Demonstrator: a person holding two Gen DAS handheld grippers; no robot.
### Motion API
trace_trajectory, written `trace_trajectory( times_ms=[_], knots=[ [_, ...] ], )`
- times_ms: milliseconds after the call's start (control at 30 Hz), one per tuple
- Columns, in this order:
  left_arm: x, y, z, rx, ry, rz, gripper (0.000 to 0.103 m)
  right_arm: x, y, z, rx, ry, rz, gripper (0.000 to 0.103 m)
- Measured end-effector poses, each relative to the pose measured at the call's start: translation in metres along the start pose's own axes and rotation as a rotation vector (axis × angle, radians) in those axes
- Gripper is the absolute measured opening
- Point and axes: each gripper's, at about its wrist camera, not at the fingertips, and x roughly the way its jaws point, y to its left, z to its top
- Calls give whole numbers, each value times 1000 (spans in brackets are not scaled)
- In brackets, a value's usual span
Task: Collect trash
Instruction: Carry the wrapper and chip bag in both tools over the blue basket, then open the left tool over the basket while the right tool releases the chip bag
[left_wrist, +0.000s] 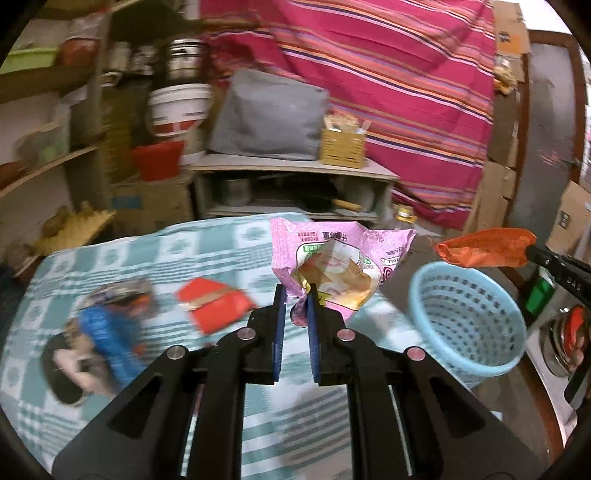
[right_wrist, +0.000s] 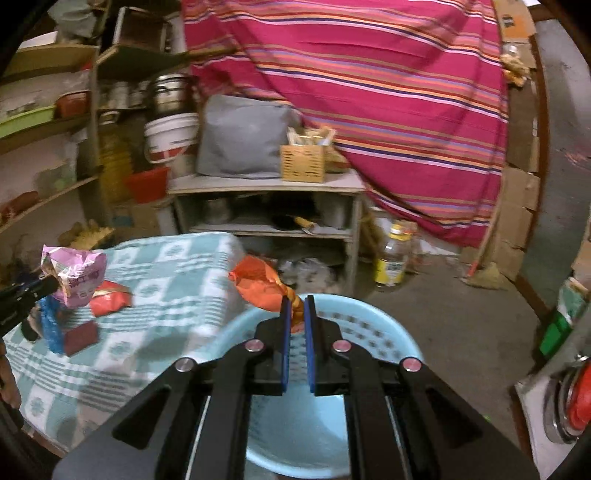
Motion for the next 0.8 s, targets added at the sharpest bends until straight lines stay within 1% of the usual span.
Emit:
trace_trajectory(
  times_ms=[100, 167, 333, 433, 567, 700, 767, 800],
  knots=[
    [19, -33, -1, 37, 23, -48, 10, 0, -27, -6, 24, 25, -32, 7],
    [28, -50, -3, 58, 34, -67, 10, 3, -42, -11, 36, 44, -46, 7],
    [55, -87, -8, 64, 80, -147, 10, 7, -57, -22, 49, 70, -54, 7],
    [69, -104, -8, 78, 101, -170, 10, 9, -57, -24, 53, 78, -53, 7],
    [86, -119, -7, 72, 130, -210, 10, 14, -58, -27, 54, 97, -56, 7],
    [97, -128, -8, 86, 149, -214, 13, 21, -57, -28, 51, 115, -74, 7],
    [103, -131, -9, 92, 162, -214, 17, 22, -57, -29, 53, 123, -79, 7],
    [105, -131, -9, 94, 167, -210, 22, 22, -56, -28, 54, 125, -79, 7]
  ],
)
